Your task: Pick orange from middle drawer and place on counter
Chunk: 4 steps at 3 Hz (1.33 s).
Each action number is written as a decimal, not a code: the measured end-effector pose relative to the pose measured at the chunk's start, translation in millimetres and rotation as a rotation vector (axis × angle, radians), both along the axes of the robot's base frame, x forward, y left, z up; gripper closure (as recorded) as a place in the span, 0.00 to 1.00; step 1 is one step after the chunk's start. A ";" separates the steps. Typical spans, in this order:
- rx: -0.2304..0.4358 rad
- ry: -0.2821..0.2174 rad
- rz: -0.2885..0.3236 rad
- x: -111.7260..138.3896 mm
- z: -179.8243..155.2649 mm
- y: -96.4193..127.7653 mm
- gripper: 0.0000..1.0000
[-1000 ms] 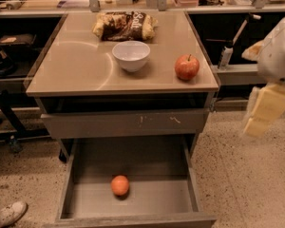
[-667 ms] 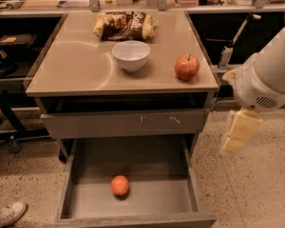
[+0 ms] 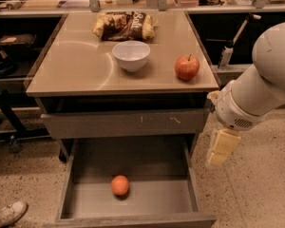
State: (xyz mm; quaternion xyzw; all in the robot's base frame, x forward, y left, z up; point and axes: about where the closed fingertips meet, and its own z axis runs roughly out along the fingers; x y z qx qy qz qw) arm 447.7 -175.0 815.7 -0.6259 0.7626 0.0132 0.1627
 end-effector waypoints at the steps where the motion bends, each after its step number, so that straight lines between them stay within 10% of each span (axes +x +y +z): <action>1: 0.053 0.025 0.012 0.7 -36.1 20.7 0.00; 4: 0.164 0.064 0.075 15.2 -134.1 85.6 0.00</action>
Offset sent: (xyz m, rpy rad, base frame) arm 0.0187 0.1031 -0.1492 0.1744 0.0424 0.1282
